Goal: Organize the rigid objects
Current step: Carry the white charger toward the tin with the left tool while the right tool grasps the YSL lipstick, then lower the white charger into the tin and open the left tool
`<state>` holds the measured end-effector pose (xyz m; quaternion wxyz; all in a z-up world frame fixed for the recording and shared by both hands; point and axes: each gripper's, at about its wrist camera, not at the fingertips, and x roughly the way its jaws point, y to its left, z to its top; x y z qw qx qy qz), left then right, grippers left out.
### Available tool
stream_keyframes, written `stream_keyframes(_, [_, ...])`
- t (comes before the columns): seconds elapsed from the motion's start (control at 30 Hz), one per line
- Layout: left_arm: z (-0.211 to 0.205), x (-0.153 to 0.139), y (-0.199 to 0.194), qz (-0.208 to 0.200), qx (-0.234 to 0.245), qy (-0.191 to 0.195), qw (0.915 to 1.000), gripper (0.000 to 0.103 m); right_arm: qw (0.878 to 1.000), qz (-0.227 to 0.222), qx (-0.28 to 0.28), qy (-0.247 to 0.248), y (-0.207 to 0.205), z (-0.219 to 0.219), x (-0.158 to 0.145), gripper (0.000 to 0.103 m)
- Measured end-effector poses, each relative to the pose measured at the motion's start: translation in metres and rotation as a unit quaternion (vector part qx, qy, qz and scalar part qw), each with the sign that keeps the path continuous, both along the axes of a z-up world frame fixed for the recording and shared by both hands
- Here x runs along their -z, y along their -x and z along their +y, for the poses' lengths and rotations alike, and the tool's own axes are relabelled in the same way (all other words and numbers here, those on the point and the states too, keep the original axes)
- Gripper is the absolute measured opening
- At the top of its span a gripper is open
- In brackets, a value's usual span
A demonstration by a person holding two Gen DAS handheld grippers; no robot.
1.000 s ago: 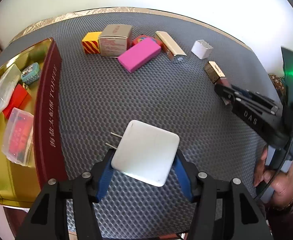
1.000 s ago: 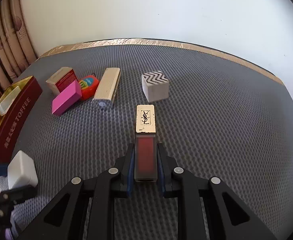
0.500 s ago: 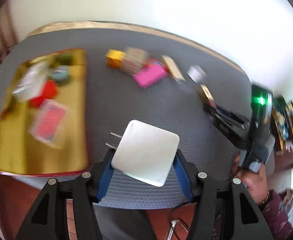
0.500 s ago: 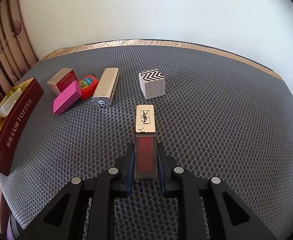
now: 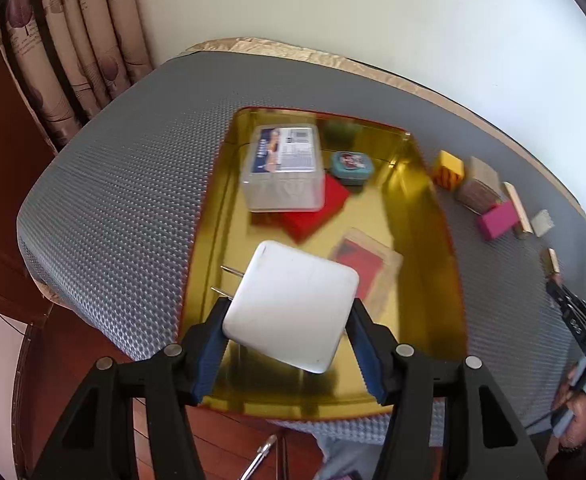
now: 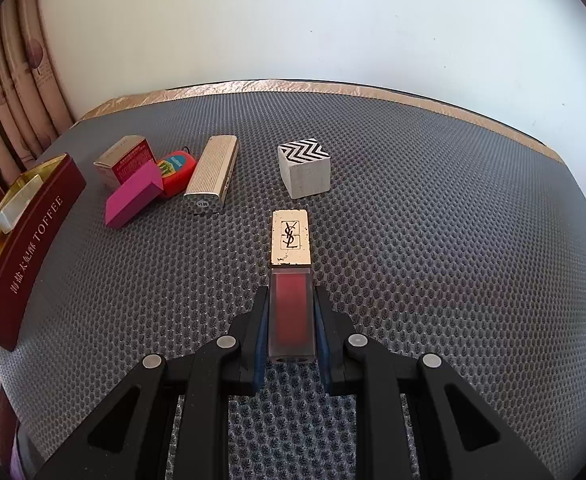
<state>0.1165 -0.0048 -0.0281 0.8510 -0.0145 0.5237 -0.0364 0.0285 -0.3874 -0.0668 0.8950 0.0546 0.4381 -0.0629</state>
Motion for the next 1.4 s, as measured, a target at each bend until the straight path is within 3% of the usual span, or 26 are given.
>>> stream_keyframes(0.3, [0.006, 0.023, -0.022, 0.009, -0.003, -0.001, 1.0000, 0.059, 1.000, 0.001, 0.000, 0.005, -0.001, 0.001, 0.001, 0.019])
stream_keyframes(0.37, [0.008, 0.024, -0.025, 0.006, 0.001, 0.010, 0.9999, 0.059, 1.000, 0.001, 0.000, 0.005, -0.001, 0.002, 0.001, 0.019])
stream_keyframes(0.7, [0.003, 0.026, -0.034, -0.018, 0.005, -0.009, 0.9998, 0.059, 1.000, 0.001, -0.001, 0.006, -0.001, 0.001, 0.001, 0.019])
stream_keyframes(0.93, [-0.003, 0.032, -0.032, -0.011, 0.013, -0.012, 0.9998, 0.059, 1.000, 0.001, -0.001, 0.006, -0.001, 0.002, 0.002, 0.020])
stream_keyframes(1.4, [-0.021, -0.001, 0.010, -0.057, 0.011, -0.024, 0.9980, 0.059, 1.000, 0.001, -0.002, 0.011, -0.002, 0.003, 0.002, 0.020])
